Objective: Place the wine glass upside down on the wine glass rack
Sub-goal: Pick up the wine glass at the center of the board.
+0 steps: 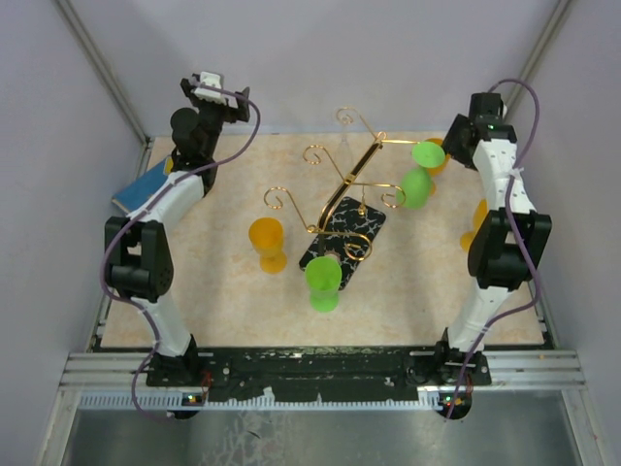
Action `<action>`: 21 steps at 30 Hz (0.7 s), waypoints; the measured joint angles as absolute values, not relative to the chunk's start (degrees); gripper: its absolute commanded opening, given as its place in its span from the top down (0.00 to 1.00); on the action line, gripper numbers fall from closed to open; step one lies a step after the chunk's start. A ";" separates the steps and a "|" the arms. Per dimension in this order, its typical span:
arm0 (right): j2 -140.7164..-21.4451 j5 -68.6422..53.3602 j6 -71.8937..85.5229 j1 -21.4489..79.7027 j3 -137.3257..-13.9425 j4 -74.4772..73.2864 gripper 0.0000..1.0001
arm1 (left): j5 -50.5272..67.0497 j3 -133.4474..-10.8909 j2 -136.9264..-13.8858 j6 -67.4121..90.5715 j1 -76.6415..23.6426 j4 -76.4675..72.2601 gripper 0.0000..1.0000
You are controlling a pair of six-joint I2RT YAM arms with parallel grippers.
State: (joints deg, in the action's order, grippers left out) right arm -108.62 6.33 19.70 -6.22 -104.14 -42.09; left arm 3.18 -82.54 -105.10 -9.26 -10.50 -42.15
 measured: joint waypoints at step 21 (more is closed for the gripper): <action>-110.15 6.79 18.24 -6.15 -103.70 -40.10 1.00 | 0.89 -93.34 -108.18 -6.37 -10.50 -33.76 0.01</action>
State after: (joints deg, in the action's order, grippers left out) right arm -110.15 6.79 18.24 -6.15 -103.70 -40.10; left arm 0.89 -93.34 -108.18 -6.37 -10.50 -33.76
